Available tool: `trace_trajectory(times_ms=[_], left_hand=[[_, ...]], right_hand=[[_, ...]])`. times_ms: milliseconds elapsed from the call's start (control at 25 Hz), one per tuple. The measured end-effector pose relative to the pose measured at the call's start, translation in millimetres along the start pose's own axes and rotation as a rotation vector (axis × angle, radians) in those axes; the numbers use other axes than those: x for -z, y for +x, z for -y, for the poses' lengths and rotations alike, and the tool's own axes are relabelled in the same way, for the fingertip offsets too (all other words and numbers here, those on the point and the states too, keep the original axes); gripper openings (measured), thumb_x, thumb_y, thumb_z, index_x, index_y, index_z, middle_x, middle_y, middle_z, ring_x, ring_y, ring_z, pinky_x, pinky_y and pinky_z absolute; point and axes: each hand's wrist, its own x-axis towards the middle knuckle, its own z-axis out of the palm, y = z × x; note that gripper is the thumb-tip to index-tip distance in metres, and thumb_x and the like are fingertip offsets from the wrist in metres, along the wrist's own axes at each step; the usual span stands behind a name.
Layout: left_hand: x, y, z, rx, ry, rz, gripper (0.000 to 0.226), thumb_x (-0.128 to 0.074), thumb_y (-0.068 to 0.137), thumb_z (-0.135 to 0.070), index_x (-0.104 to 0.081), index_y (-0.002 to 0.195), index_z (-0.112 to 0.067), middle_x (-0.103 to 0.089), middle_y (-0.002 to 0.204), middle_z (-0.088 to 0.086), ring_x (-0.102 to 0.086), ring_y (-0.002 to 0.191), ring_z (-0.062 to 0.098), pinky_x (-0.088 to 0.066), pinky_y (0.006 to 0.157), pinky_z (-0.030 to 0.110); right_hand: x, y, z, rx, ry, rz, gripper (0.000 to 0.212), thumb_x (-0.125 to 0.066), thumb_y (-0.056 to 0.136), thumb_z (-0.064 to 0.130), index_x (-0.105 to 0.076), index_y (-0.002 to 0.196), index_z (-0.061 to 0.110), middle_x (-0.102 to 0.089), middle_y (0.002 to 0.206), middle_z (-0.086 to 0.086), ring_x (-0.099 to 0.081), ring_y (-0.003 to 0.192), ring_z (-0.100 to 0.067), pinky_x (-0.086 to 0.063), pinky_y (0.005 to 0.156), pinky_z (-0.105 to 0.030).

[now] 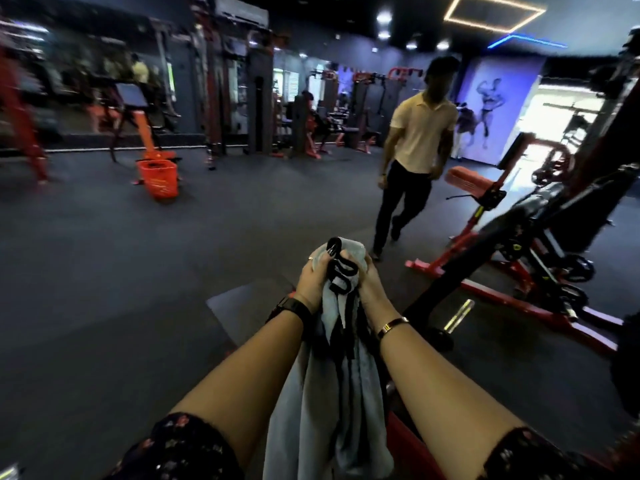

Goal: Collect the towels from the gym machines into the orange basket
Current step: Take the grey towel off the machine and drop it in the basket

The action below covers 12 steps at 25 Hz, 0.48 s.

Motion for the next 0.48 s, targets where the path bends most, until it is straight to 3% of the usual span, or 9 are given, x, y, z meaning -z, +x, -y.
trace_trajectory(times_ms=[160, 320, 480], left_hand=[[63.6, -7.9, -24.5, -0.06, -0.044, -0.082, 0.036, -0.066, 0.068, -0.052, -0.071, 0.09, -0.025, -0.067, 0.094, 0.004, -0.058, 0.094, 0.023, -0.043, 0.096, 0.047], [123.6, -14.0, -52.1, -0.108, 0.0, -0.19, 0.027, -0.065, 0.066, -0.054, -0.074, 0.078, -0.032, -0.065, 0.085, -0.002, -0.057, 0.088, 0.019, -0.044, 0.091, 0.042], [174.5, -5.0, -68.0, -0.134, 0.052, -0.303, 0.03, -0.064, 0.066, -0.054, -0.073, 0.082, -0.029, -0.066, 0.088, -0.002, -0.057, 0.095, 0.021, -0.043, 0.094, 0.043]], right_hand=[[-60.9, 3.0, -25.5, -0.041, -0.023, 0.149, 0.018, -0.069, 0.083, 0.022, -0.06, 0.099, 0.019, -0.068, 0.086, 0.001, -0.067, 0.072, -0.004, -0.052, 0.064, -0.017], [-120.2, 12.0, -44.4, -0.058, 0.004, 0.295, 0.008, -0.056, 0.093, 0.009, -0.058, 0.096, 0.016, -0.063, 0.086, -0.002, -0.066, 0.066, 0.003, -0.05, 0.06, -0.013], [-166.8, 31.5, -67.2, -0.084, 0.039, 0.393, 0.007, -0.057, 0.092, 0.01, -0.058, 0.097, 0.016, -0.064, 0.087, -0.001, -0.067, 0.068, 0.002, -0.051, 0.063, -0.014]])
